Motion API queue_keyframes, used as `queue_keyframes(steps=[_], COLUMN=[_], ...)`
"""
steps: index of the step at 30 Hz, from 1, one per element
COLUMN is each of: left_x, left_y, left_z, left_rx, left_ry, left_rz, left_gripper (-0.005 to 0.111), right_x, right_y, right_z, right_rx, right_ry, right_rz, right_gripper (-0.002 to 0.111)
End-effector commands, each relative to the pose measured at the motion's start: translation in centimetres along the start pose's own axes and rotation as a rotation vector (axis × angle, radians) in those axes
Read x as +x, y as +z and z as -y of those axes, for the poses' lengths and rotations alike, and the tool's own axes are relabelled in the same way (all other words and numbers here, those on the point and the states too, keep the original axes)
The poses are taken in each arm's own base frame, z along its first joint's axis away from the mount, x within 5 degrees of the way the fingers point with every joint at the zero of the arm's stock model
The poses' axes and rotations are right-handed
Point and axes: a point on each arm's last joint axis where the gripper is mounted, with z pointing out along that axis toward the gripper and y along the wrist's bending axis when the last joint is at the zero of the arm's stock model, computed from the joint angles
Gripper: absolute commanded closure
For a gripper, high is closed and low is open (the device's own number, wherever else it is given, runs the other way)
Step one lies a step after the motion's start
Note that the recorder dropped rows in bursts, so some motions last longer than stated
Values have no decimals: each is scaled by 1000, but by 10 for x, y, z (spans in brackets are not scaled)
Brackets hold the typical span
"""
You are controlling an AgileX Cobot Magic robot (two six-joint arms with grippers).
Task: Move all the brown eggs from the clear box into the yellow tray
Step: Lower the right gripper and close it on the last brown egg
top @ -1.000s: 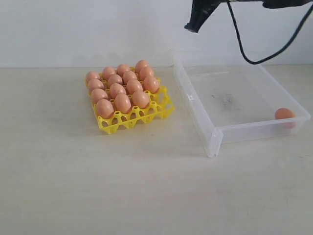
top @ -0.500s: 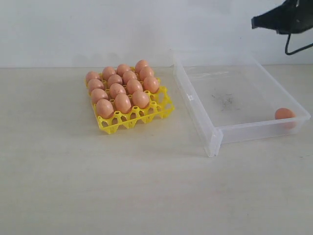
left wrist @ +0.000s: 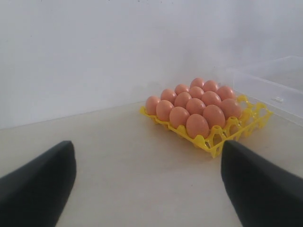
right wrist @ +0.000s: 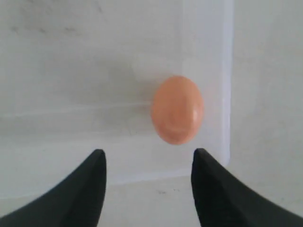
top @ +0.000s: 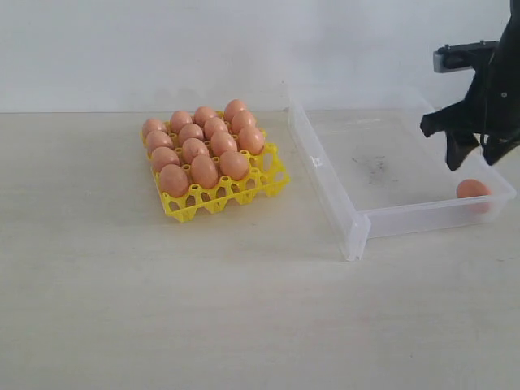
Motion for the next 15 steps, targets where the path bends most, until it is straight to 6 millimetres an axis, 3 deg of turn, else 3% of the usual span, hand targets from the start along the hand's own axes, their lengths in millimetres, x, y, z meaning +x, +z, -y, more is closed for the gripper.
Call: queue_keyframes(steps=[1, 9, 15], left_x=[1, 1, 1], left_y=[0, 0, 0], left_z=[1, 1, 1], left_rx=[7, 7, 7], left_ry=[-14, -14, -14], left_rz=[1, 1, 1], left_gripper=[29, 29, 29], right_x=[2, -7, -20], right_y=[7, 53, 57], right_z=[6, 6, 12], right_rx=[60, 61, 83], right_ry=[47, 56, 100], right_rz=[-58, -59, -8], right_gripper=[55, 54, 54])
